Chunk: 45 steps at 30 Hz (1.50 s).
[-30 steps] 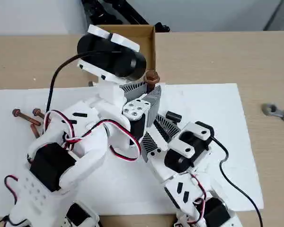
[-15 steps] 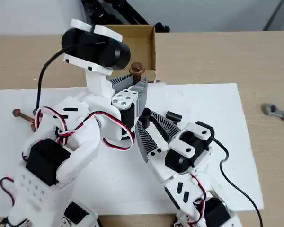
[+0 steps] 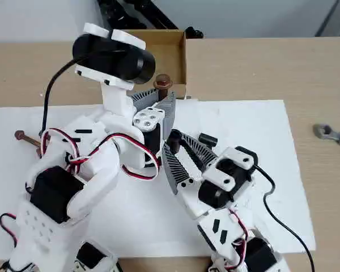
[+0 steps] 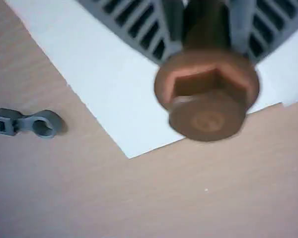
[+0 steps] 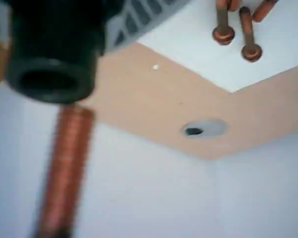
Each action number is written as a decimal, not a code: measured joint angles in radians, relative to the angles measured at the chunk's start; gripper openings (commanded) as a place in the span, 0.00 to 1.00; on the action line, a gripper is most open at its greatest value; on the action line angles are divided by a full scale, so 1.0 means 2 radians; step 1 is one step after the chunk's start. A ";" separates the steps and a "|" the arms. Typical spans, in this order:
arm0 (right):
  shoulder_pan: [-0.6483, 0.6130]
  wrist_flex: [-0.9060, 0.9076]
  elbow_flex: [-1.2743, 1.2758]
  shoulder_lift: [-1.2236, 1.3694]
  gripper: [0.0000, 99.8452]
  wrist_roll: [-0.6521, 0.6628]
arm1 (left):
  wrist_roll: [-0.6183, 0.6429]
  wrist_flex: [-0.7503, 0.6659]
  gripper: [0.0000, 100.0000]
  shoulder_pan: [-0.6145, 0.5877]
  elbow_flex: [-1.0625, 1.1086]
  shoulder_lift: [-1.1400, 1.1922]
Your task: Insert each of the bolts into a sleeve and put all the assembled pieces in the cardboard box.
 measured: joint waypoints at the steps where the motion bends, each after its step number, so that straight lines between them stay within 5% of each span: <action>1: 0.018 0.007 -0.008 0.000 0.01 -0.013 | -0.002 0.007 0.01 -0.015 0.000 -0.004; 6: 0.118 0.090 -0.073 -0.005 0.01 -0.085 | -0.002 0.021 0.01 -0.091 0.023 -0.082; 14: 0.077 0.042 -0.005 -0.002 0.01 -0.034 | -0.002 0.017 0.01 -0.094 0.051 -0.081; 45: -0.018 -0.074 0.118 -0.001 0.01 -0.031 | -0.028 -0.047 0.01 0.004 0.060 -0.028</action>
